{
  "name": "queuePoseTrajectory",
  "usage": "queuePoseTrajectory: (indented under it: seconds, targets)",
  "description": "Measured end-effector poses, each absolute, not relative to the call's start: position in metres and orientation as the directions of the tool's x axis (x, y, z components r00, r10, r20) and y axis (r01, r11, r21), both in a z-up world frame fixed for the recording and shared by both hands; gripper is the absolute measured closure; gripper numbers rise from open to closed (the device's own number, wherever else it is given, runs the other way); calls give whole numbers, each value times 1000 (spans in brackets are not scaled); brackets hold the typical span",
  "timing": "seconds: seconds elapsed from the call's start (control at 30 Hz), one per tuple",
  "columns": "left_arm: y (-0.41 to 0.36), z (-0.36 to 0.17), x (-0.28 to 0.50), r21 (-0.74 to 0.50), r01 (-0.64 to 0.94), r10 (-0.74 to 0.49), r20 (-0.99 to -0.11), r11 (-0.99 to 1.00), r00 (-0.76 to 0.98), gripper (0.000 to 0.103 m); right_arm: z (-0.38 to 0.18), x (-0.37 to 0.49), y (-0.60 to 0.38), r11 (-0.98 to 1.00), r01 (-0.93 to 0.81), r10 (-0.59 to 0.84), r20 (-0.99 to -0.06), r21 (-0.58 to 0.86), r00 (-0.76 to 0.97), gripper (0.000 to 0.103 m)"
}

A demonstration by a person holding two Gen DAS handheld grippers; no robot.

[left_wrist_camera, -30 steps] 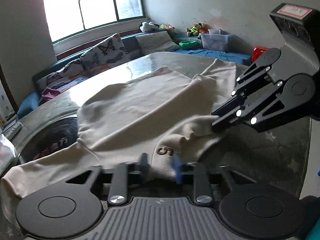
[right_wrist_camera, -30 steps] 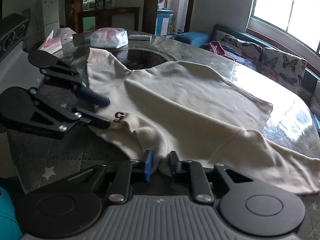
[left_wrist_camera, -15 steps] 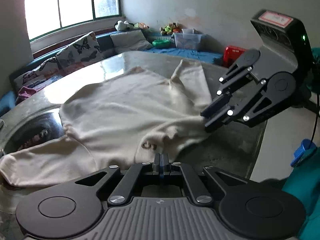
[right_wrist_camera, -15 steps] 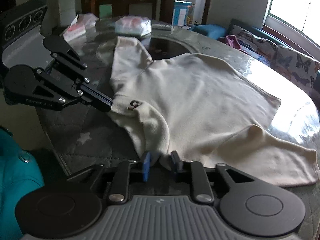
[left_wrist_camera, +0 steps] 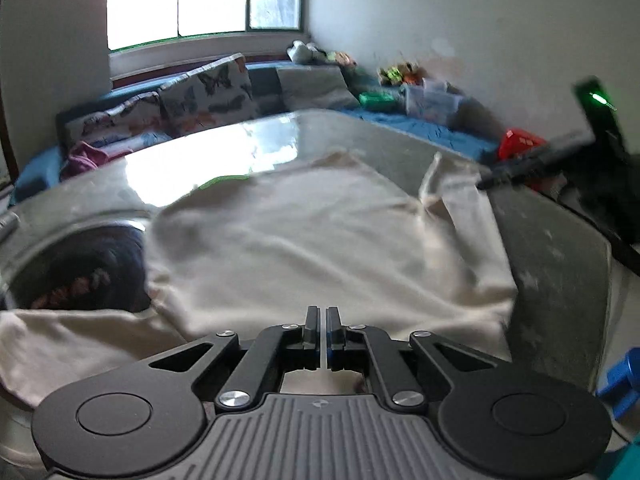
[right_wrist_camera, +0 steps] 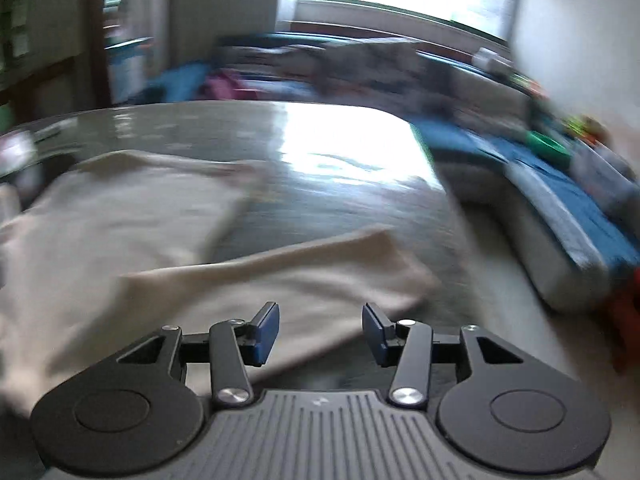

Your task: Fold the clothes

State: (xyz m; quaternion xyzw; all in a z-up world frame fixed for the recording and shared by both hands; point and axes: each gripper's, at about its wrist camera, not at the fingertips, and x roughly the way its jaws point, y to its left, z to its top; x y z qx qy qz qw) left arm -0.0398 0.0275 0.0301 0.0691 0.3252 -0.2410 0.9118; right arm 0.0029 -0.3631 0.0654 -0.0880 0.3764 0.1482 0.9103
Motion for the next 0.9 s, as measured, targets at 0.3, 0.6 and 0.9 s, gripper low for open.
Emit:
queuePoseTrajectory:
  seconds: [0.3,0.6,0.9]
  targets:
    - [25,18,-47,-50,511,-414,-657,858,630,100,48,58,-416,997,-75,46,-693,-12,719,55]
    - [23,19,-46,-40,526,-417,-662,849,622,100,58,36,-415,989,-34,-68,-640,-145,765,99]
    - [27,32,-31,-61,521,-427,-657,851,621,95,63,25,-409,979,-42,-100,-643,-202,759,83]
